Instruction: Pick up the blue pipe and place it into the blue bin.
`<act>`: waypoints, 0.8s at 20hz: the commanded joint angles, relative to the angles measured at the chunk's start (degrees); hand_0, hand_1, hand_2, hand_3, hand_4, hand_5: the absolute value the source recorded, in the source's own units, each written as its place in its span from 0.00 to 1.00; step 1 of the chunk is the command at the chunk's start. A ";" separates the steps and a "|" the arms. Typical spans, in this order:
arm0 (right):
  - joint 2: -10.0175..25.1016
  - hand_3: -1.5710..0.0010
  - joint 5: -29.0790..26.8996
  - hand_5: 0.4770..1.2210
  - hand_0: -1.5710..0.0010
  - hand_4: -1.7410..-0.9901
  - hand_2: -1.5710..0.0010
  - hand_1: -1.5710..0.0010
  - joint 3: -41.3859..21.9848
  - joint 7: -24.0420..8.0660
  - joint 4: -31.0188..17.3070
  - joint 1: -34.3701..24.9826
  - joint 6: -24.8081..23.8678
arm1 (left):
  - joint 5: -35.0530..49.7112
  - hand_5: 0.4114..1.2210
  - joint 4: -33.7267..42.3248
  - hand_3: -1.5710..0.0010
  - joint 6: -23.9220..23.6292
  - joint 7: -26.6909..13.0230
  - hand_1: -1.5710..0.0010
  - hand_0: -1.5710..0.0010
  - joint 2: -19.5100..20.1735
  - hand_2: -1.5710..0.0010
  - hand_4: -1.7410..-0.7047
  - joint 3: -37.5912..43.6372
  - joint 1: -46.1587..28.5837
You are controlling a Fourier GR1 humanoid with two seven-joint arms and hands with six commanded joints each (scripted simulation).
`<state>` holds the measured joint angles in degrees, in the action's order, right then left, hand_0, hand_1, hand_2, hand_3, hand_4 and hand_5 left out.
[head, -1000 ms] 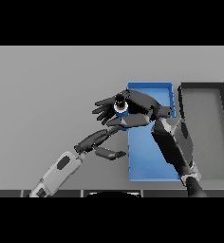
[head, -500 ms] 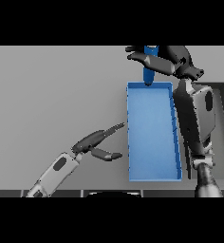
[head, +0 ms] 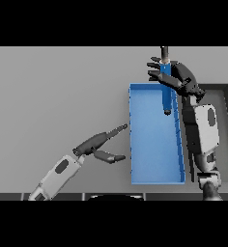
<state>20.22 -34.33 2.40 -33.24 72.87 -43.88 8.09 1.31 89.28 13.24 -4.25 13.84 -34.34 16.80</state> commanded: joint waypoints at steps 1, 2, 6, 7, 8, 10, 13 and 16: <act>0.04 0.00 0.22 0.86 0.00 0.00 0.00 0.00 -0.21 -1.28 1.00 2.26 -0.71 | 0.10 0.07 0.05 1.00 0.32 0.75 1.00 1.00 0.28 1.00 0.82 -0.07 -0.40; 0.50 0.00 -0.31 0.86 0.00 0.00 0.00 0.00 -1.68 -1.70 0.52 3.54 -1.80 | 0.42 0.07 0.07 1.00 0.35 0.14 1.00 1.00 -0.10 1.00 0.82 0.02 0.08; 4.40 0.00 -3.39 0.87 0.00 0.11 0.00 0.00 -10.50 -1.70 -0.38 9.80 -4.80 | 0.40 0.06 -0.77 1.00 0.32 1.19 1.00 1.00 0.51 1.00 0.83 0.52 -0.54; 5.41 0.00 -4.11 0.87 0.00 0.16 0.00 0.00 -12.44 -1.70 -0.56 11.08 -4.96 | 0.46 0.06 0.11 1.00 0.06 1.00 1.00 1.00 0.18 1.00 0.83 0.26 -0.67; 6.78 0.00 -5.31 0.86 0.00 0.20 0.00 0.00 -15.44 -1.70 -1.19 11.63 -5.82 | 0.63 0.06 0.62 1.00 -0.01 0.51 1.00 1.00 -0.18 1.00 0.83 0.07 -0.49; 10.39 0.29 -10.70 0.88 0.00 0.26 0.11 0.07 -23.30 -1.70 -4.49 10.52 -9.14 | 0.21 0.05 0.92 1.00 -0.10 -0.33 1.00 1.00 -0.18 1.00 0.83 -0.42 -0.75; 16.44 0.63 -23.18 0.94 0.47 0.46 0.55 0.52 -36.17 -1.70 -7.97 7.40 -13.97 | 0.17 0.05 0.25 1.00 -0.26 0.01 1.00 1.00 -0.11 1.00 0.83 0.05 -0.38; 20.46 0.81 -28.55 0.81 0.73 0.66 0.77 0.76 -44.87 -1.71 -7.30 3.89 -12.87 | 0.46 0.05 -0.17 1.00 -0.17 -1.37 1.00 1.00 -0.32 1.00 0.82 0.27 0.32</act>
<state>40.70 -62.90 -42.47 -34.95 65.59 -40.03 -4.71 1.77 89.10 13.06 -5.70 13.54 -34.06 17.11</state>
